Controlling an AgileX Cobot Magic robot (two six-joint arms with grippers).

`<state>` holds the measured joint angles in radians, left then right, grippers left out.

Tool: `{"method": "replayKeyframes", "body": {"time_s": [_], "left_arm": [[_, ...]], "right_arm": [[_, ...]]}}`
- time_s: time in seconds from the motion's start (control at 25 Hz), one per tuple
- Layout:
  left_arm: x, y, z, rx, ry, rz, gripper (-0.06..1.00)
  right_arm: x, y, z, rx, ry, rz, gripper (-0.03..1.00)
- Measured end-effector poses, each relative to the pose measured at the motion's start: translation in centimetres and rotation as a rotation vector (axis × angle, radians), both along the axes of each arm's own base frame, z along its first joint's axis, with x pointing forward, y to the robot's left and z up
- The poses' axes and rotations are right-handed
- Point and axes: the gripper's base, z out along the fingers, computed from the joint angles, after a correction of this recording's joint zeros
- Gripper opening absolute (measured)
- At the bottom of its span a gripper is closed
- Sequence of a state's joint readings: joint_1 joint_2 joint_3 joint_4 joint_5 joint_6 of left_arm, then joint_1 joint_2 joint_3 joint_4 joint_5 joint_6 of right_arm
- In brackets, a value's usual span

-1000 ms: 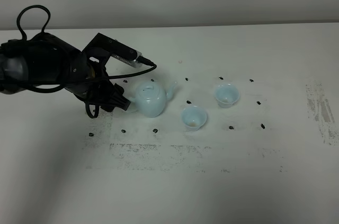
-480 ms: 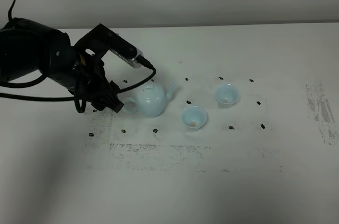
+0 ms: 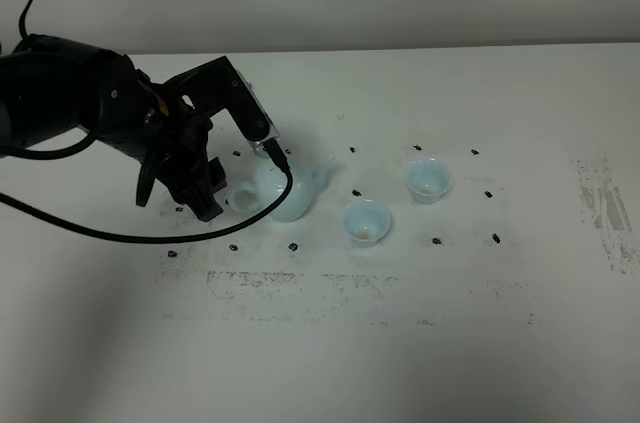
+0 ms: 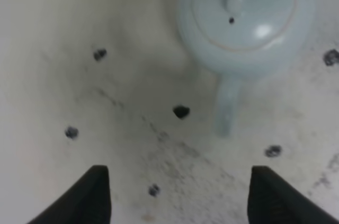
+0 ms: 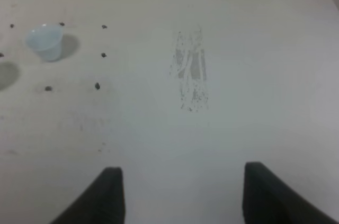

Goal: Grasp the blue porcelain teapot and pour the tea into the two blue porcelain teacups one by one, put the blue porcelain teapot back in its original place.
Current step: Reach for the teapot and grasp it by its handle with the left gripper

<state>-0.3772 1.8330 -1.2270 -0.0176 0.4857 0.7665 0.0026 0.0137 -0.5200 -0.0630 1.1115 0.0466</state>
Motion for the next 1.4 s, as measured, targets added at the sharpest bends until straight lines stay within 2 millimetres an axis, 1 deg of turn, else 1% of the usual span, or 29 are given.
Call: {"method": "replayKeyframes", "body": {"time_s": [0.16, 0.28, 0.48, 0.64, 1.0, 1.2, 1.4], "left_arm": [[1.0, -0.4, -0.7, 0.019, 0.051, -0.003, 0.46], [1.4, -0.7, -0.3, 0.013, 0.108, 0.04, 0.45], [1.2, -0.9, 0.6, 0.027, 0.193, 0.055, 0.44], [1.7, -1.1, 0.6, 0.047, 0.237, 0.048, 0.44], [3.3, -3.5, -1.3, 0.122, 0.272, -0.08, 0.44], [3.5, -3.8, -1.8, 0.149, 0.288, -0.098, 0.41], [3.5, -4.0, -2.8, 0.164, 0.306, -0.105, 0.4]], "right_arm": [[0.0, 0.0, 0.0, 0.0, 0.0, 0.0, 0.47], [0.0, 0.0, 0.0, 0.0, 0.0, 0.0, 0.47], [0.0, 0.0, 0.0, 0.0, 0.0, 0.0, 0.47], [0.0, 0.0, 0.0, 0.0, 0.0, 0.0, 0.47], [0.0, 0.0, 0.0, 0.001, 0.0, 0.001, 0.47], [0.0, 0.0, 0.0, 0.001, 0.0, 0.001, 0.47], [0.0, 0.0, 0.0, 0.001, 0.0, 0.001, 0.47]]}}
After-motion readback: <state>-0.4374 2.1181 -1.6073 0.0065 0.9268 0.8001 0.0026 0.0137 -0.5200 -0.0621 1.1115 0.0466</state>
